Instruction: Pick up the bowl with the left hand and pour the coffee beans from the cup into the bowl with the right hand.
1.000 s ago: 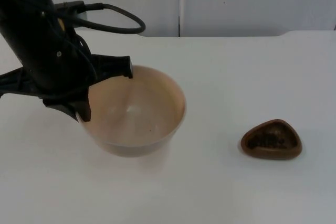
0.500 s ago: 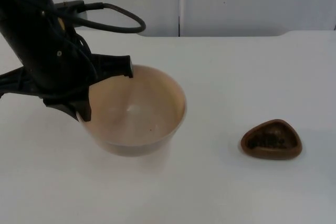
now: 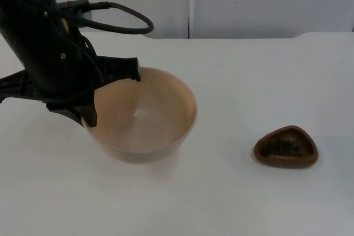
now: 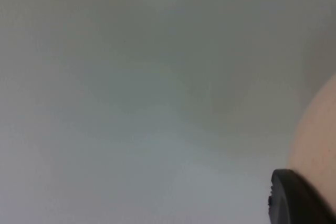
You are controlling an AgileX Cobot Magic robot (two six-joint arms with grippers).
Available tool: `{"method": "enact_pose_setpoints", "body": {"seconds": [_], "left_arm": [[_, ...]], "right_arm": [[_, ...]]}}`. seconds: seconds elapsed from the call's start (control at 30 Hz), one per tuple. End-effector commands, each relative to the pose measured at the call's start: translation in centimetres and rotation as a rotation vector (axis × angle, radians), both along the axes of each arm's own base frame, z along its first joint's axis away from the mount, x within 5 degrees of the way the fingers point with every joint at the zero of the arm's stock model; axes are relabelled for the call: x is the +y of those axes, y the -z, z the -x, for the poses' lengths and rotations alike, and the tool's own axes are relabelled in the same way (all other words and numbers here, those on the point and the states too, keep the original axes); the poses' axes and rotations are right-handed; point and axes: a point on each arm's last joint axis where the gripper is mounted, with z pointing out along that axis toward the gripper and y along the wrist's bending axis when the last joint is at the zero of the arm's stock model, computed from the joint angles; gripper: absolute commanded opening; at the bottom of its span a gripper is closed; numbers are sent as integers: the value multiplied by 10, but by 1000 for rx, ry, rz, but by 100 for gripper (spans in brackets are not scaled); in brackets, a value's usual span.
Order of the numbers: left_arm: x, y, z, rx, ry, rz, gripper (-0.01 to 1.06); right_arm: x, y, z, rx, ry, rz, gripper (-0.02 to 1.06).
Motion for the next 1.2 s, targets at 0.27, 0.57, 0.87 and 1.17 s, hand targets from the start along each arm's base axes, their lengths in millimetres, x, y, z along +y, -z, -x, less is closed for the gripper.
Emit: {"method": "enact_pose_setpoints", "body": {"seconds": [0.27, 0.57, 0.87, 1.17], "left_arm": [[-2, -5, -1, -19, -5, 17, 0], [-3, -5, -1, -28, -6, 23, 0], [-3, -5, -1, -28, -6, 23, 0], [-3, -5, -1, -28, -6, 23, 0]], "right_arm": [[3, -3, -38, 62, -23, 4, 105], [30, 22, -66, 187, -136, 14, 105], [67, 45, -95, 302, -245, 36, 105], [102, 71, -136, 426, -266, 93, 104]]}}
